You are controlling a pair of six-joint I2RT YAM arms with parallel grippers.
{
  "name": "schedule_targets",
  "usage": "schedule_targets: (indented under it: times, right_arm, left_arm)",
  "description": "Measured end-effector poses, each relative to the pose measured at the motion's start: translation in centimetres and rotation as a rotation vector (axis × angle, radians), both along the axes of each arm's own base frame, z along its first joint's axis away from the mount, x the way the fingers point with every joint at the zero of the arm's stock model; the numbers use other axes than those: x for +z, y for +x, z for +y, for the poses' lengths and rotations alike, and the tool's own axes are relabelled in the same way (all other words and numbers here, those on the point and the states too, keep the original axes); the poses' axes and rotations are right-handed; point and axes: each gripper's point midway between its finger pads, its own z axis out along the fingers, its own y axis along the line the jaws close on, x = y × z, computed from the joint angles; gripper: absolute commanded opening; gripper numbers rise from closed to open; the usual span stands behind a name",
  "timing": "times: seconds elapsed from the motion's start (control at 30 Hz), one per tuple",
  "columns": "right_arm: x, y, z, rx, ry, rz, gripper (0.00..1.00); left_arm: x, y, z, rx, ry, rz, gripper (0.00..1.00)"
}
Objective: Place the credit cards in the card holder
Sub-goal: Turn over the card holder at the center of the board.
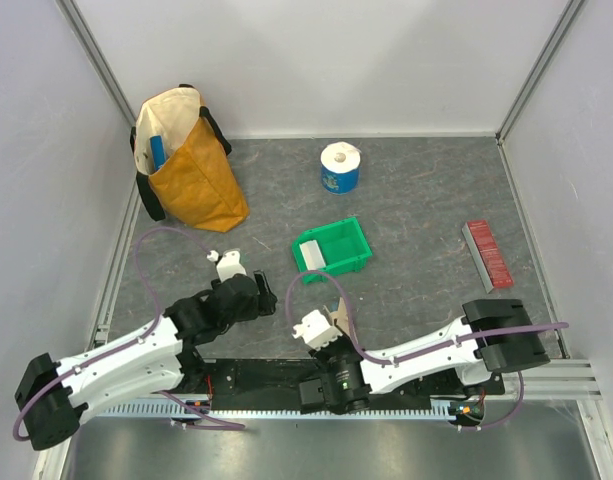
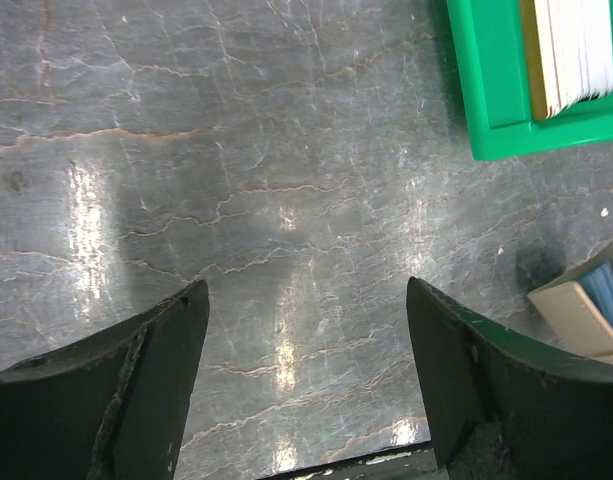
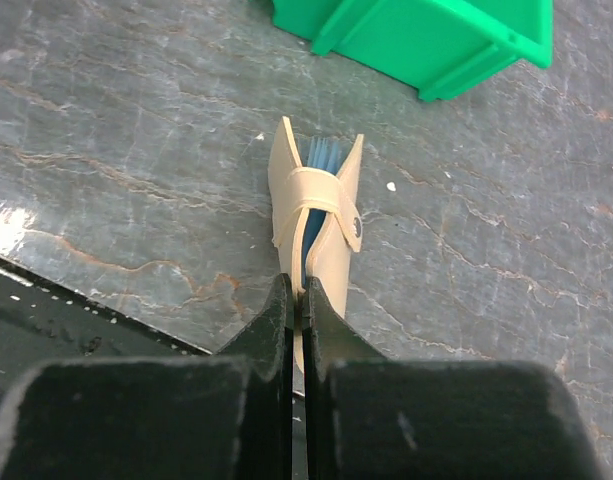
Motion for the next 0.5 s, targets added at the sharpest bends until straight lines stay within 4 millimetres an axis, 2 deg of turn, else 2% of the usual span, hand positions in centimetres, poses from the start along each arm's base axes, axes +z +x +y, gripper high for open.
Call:
schedule_targets:
  times: [0.07,0.13,0.27,0.37,0.5]
  right_arm:
    - [-0.4,-0.3,0.4,0.016,-0.005,0.003,0.02]
    - [-0.6,-0.6,1.0,0.028,0.01,0.022,0.12]
    - [-1.7,-1.4,2.1,0.068,0.056,0.079,0.47]
    - [-2.7,-2.0,2.4,0.099,0.073,0.135,0.54]
    - [-2.5,-2.4,2.5,0.115,0.149,0.214,0.54]
  left_arm:
    - [0.4,0.1,0.3,0.014,-0.015,-0.01,0.86]
    - [0.9,0.2,0.6,0.027,-0.03,-0.02,0.86]
    - [1.5,0.4,1.2,0.052,-0.05,-0.035,0.87]
    - [1.7,0.5,1.5,0.066,-0.062,-0.039,0.87]
    - [1.9,0.4,1.3,0.055,-0.084,-0.032,0.87]
